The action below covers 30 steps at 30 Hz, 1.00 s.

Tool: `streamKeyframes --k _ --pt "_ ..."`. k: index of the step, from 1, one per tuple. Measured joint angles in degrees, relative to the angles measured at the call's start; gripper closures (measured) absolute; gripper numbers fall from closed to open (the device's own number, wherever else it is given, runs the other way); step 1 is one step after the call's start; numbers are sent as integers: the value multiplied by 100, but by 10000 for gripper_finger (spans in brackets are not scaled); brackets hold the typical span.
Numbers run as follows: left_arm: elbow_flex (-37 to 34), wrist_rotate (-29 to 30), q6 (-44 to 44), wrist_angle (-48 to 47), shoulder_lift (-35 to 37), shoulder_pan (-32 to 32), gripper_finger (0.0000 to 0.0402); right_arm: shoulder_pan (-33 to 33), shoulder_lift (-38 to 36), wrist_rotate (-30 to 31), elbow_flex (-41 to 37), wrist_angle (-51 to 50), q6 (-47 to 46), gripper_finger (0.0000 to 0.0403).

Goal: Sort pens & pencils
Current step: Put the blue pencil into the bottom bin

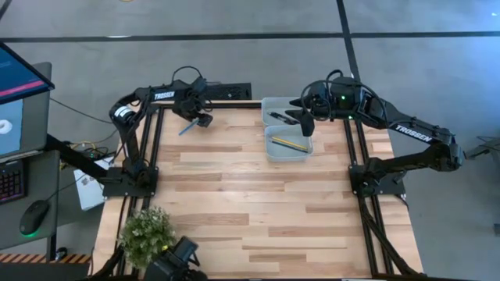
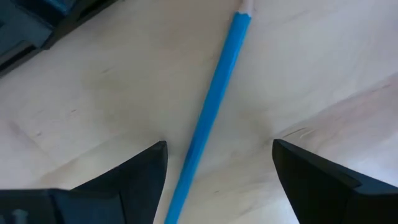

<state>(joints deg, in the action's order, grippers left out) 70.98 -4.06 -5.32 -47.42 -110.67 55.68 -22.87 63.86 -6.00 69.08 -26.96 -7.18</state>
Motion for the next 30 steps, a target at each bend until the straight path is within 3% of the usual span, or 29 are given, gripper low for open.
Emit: streamKeyframes --k 11,25,30 --pt "-6 44 73 46 2 40 123 1 0 0 0 -2 4 178" --pt "-11 905 6 57 0 -401 123 -2 -2 0 0 -2 4 178" --pt "-11 910 -114 55 0 -442 123 -2 -2 0 0 -2 4 178"
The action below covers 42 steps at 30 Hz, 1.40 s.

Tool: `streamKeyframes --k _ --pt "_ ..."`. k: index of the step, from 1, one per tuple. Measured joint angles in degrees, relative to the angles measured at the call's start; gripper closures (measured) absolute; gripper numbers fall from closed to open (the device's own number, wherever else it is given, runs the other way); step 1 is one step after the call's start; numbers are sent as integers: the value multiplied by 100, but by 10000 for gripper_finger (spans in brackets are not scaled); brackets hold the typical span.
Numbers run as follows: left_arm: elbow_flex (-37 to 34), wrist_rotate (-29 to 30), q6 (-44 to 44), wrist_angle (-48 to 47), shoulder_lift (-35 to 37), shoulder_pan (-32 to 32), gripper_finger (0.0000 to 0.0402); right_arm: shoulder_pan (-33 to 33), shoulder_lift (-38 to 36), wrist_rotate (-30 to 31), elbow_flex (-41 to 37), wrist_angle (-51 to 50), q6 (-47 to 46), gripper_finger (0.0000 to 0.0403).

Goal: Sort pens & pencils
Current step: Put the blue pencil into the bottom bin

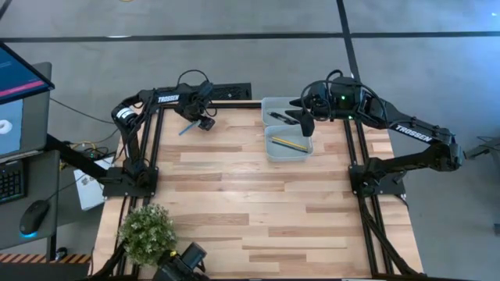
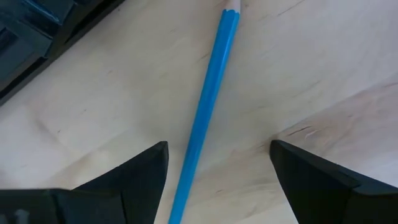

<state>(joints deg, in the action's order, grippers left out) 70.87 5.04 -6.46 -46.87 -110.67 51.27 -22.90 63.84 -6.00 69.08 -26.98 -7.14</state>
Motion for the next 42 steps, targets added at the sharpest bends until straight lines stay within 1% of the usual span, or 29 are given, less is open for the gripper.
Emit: streamKeyframes --k 4,11,15,18,25,30,35,42 --pt "-73 -306 113 111 9 30 123 0 1 0 0 0 0 178" --pt "-412 -448 110 381 44 140 123 0 1 -1 0 -2 4 178" --pt "-437 -472 103 389 44 142 131 0 2 0 0 -2 4 178" --pt "-441 -485 97 412 44 140 156 0 0 0 0 -2 3 178" --pt "-450 -525 81 422 44 129 241 0 1 0 0 -1 4 178" --pt "-450 -512 86 422 44 120 292 0 1 0 0 -2 2 178" --pt "-450 -477 92 428 44 59 330 0 2 0 0 -2 4 178" --pt "-450 -402 114 441 44 -56 368 0 2 0 0 0 4 178"
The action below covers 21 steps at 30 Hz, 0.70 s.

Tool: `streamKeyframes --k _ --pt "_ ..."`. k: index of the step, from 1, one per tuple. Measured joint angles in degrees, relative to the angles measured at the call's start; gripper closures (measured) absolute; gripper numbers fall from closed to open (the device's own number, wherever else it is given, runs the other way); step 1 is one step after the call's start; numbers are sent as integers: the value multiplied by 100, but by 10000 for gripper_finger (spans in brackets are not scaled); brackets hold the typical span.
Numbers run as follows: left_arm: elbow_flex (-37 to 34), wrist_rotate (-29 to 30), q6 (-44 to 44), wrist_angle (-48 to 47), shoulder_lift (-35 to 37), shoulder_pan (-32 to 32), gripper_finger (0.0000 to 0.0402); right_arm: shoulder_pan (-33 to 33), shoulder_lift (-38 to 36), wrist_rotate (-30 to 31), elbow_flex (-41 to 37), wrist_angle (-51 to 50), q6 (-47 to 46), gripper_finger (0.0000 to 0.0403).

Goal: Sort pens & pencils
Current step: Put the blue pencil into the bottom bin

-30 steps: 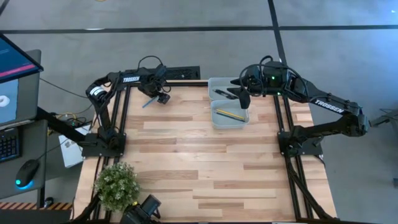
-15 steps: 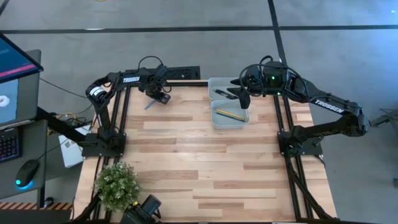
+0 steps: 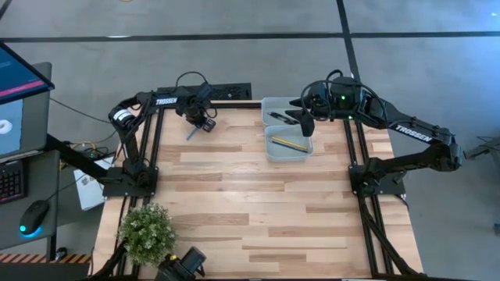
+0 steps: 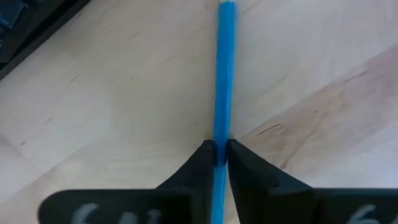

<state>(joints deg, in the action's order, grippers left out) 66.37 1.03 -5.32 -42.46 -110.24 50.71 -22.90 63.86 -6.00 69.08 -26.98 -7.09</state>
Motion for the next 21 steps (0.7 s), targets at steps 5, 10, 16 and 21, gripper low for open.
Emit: streamKeyframes --k 5,10,16,21 --pt "0 72 0 -3 0 -73 389 0 -2 0 0 0 0 178" --pt "0 95 0 -12 0 -115 392 0 0 0 0 0 0 178" --pt "-20 27 -2 -52 65 -123 390 0 0 0 0 0 0 178" --pt "-40 -22 -9 -49 238 -123 393 0 -2 0 0 0 0 178"
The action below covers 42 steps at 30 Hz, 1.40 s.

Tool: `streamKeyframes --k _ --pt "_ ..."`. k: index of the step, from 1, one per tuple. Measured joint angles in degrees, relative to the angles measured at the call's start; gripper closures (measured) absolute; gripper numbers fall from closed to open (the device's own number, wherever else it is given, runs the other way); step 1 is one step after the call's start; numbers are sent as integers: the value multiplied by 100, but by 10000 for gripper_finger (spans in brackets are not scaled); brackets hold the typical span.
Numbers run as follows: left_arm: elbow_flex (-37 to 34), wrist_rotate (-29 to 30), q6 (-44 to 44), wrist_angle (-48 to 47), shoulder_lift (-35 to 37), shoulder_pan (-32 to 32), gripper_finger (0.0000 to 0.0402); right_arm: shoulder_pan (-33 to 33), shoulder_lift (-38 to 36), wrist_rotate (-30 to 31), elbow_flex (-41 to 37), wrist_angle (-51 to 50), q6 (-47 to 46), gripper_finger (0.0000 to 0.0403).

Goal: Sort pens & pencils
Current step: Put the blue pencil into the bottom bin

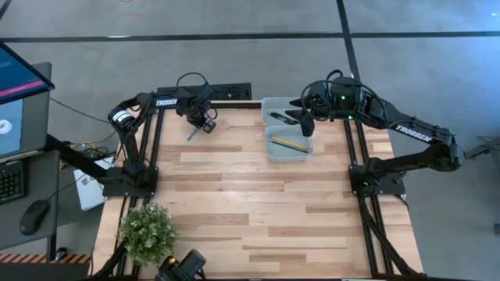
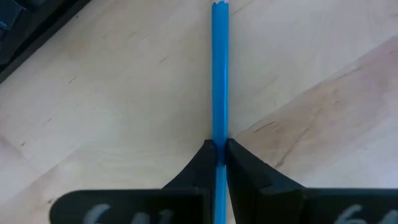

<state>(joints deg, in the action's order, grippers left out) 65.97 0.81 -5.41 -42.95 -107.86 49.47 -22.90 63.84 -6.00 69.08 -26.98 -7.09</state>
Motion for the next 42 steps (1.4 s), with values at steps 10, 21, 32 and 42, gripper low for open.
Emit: streamKeyframes --k 10,21,32,42 --pt "-14 -775 -104 -31 160 -42 394 0 2 0 0 2 -2 178" --pt "156 -913 -111 26 173 -240 394 0 -1 -2 0 2 -103 178" --pt "1031 -948 16 92 1147 -494 394 2 1 -2 0 -2 -103 178" --pt "1216 -1773 -152 625 2905 -652 392 2 2 -2 0 29 -417 178"
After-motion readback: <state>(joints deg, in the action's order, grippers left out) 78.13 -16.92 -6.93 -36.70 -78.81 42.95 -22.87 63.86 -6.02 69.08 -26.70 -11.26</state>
